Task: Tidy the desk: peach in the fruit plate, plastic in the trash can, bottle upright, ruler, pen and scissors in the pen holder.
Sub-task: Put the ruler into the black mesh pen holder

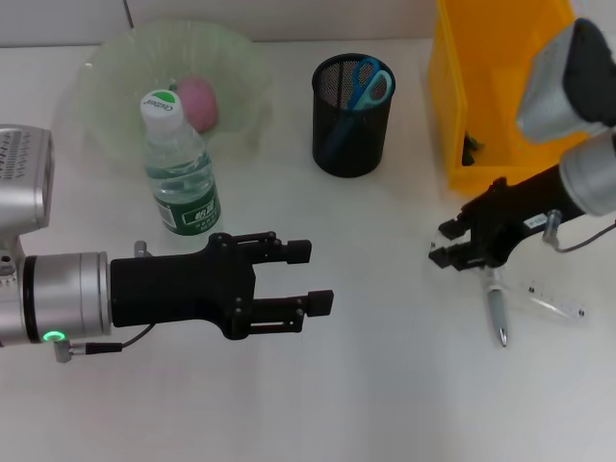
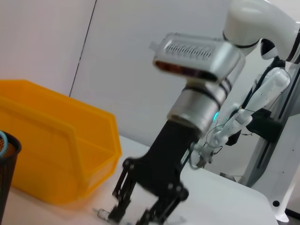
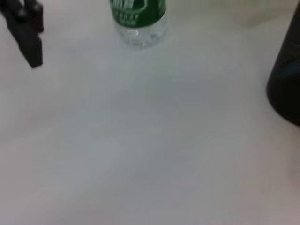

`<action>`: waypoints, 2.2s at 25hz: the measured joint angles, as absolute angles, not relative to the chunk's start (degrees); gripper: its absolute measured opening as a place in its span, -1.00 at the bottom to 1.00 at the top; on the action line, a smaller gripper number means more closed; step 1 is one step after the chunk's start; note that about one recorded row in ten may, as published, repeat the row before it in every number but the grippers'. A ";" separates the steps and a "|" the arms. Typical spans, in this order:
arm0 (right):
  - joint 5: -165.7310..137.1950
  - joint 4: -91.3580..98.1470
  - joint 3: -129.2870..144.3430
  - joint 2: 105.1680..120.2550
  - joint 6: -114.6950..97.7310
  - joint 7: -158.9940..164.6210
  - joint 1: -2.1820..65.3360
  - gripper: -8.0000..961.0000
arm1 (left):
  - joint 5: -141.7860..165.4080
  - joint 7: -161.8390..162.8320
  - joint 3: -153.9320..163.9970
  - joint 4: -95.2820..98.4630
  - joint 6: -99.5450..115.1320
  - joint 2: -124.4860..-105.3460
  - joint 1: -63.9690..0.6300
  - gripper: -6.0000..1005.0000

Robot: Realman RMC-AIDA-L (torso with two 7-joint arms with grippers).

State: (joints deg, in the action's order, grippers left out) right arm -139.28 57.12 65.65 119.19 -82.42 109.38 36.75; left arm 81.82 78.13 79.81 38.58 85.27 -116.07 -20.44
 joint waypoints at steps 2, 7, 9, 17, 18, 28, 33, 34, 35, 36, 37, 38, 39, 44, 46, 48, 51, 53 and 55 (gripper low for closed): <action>-136.91 60.57 63.36 119.17 -84.92 109.36 35.56 -0.20 | 81.82 78.13 79.80 38.58 85.12 -116.09 -20.36 0.44; -122.70 69.55 52.58 119.08 -88.81 108.07 30.79 -0.20 | 81.82 78.13 79.81 38.58 85.36 -116.23 -20.26 0.44; -112.47 68.79 46.66 119.03 -88.01 107.50 29.38 -0.20 | 81.82 78.13 79.80 38.58 85.36 -116.39 -20.25 0.44; -81.44 44.74 41.06 119.01 -79.32 92.33 31.98 -0.20 | 81.82 78.11 79.82 38.59 84.93 -117.17 -20.77 0.44; -79.58 41.60 41.00 119.00 -78.80 89.37 33.10 -0.20 | 81.82 78.10 79.82 38.59 84.92 -117.24 -20.87 0.44; -66.93 20.60 41.04 119.26 -69.08 63.95 45.99 -0.20 | 82.49 77.97 78.11 38.67 84.44 -117.36 -22.22 0.44; -66.61 14.82 41.59 119.77 -66.04 61.29 49.35 -0.20 | 82.70 77.81 77.96 38.69 84.32 -117.52 -22.23 0.44; -66.56 13.83 41.60 119.78 -65.52 61.00 49.81 -0.20 | 82.70 77.81 77.96 38.69 84.32 -117.52 -22.23 0.44; -66.52 13.02 41.62 119.78 -64.92 60.84 50.15 -0.20 | 82.85 75.30 76.07 38.62 84.09 -118.35 -21.40 0.44; -66.50 12.57 41.65 119.79 -64.38 60.82 50.28 -0.20 | 82.85 75.30 76.07 38.62 84.09 -118.35 -21.40 0.44; -66.48 12.06 41.72 119.81 -64.07 60.80 50.40 -0.20 | 82.81 74.99 75.94 38.60 84.23 -118.37 -21.30 0.44; -66.47 10.97 41.81 119.83 -63.68 60.77 50.76 -0.20 | 82.81 74.99 75.94 38.60 84.23 -118.37 -21.30 0.44; -66.47 10.97 41.81 119.83 -63.68 60.77 50.76 -0.20 | 82.81 74.99 75.94 38.60 84.23 -118.37 -21.30 0.44; -66.58 9.07 42.40 119.91 -61.43 60.73 52.00 -0.20 | 82.83 74.91 76.16 38.58 84.52 -118.38 -21.24 0.44; -66.60 8.88 42.80 119.92 -60.91 60.73 52.21 -0.20 | 82.82 74.90 76.42 38.47 84.59 -118.47 -21.09 0.44; -66.58 8.58 43.32 119.93 -59.54 60.74 52.46 -0.20 | 82.74 74.88 76.47 38.25 84.70 -118.47 -21.09 0.44; -66.53 7.91 43.21 119.93 -58.23 60.68 52.79 -0.20 | 82.63 74.68 76.50 38.13 85.04 -118.48 -21.21 0.44; -66.48 7.72 43.04 119.93 -57.77 60.70 52.96 -0.20 | 82.63 74.48 76.50 38.14 85.21 -118.48 -21.45 0.44; -66.47 7.64 43.26 119.92 -57.57 60.85 53.33 -0.20 | 82.63 74.48 76.50 38.14 85.21 -118.48 -21.45 0.44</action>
State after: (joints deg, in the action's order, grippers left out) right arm -66.47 7.64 43.27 119.92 -57.57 60.85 53.33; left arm 82.63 74.48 76.50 38.14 85.21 -118.48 -21.45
